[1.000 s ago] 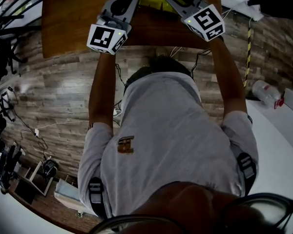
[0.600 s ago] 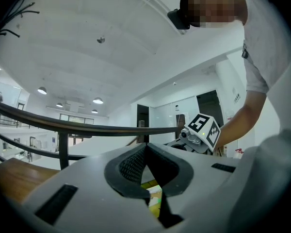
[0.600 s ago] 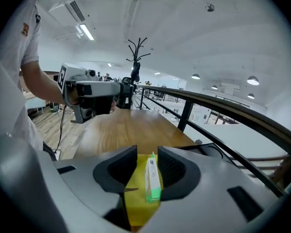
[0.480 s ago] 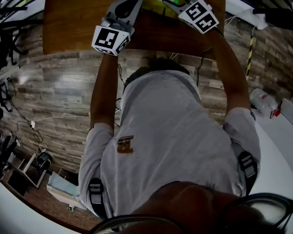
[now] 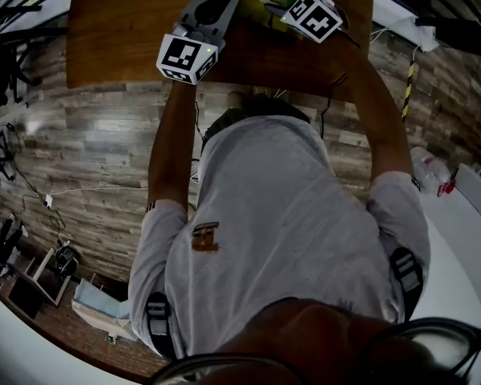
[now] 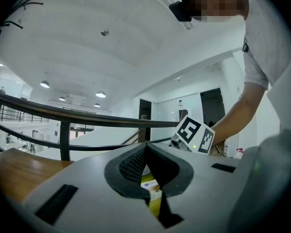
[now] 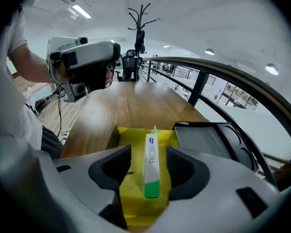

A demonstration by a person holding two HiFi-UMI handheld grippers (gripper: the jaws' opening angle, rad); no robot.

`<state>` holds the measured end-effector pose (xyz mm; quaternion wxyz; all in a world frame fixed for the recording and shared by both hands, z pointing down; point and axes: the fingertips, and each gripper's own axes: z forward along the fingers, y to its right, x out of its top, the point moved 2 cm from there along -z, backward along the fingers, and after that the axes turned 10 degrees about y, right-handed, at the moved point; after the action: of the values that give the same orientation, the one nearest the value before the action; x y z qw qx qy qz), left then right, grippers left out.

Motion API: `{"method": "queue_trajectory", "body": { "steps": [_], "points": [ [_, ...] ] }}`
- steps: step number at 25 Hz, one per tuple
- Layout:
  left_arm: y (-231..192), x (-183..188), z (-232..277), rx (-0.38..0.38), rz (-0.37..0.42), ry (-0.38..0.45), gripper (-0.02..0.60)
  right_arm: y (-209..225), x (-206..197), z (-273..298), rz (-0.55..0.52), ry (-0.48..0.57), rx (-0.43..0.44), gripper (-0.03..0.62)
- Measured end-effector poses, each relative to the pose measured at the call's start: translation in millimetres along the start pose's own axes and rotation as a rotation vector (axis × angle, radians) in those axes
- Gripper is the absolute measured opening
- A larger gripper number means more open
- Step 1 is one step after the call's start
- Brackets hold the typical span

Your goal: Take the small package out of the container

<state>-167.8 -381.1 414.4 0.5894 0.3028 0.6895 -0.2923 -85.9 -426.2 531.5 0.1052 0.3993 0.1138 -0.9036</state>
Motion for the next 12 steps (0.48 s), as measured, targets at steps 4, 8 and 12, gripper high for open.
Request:
{"method": "queue_trajectory", "body": {
  "steps": [4,8,12],
  "points": [
    [-8.2,-9.5,2.5,0.006,-0.012,-0.015,0.018,6.4,-12.4,16.9,0.015,-0.08,0.015,0.218],
    [-9.6,-17.2,5.4,0.007,-0.022,-0.025,0.018,12.3,-26.1,28.8,0.021,-0.15,0.032,0.218],
    [-11.0,-21.3,3.5,0.008,-0.025,-0.032,0.018,14.4,-32.4,36.2,0.025,-0.19,0.044,0.218]
  ]
}}
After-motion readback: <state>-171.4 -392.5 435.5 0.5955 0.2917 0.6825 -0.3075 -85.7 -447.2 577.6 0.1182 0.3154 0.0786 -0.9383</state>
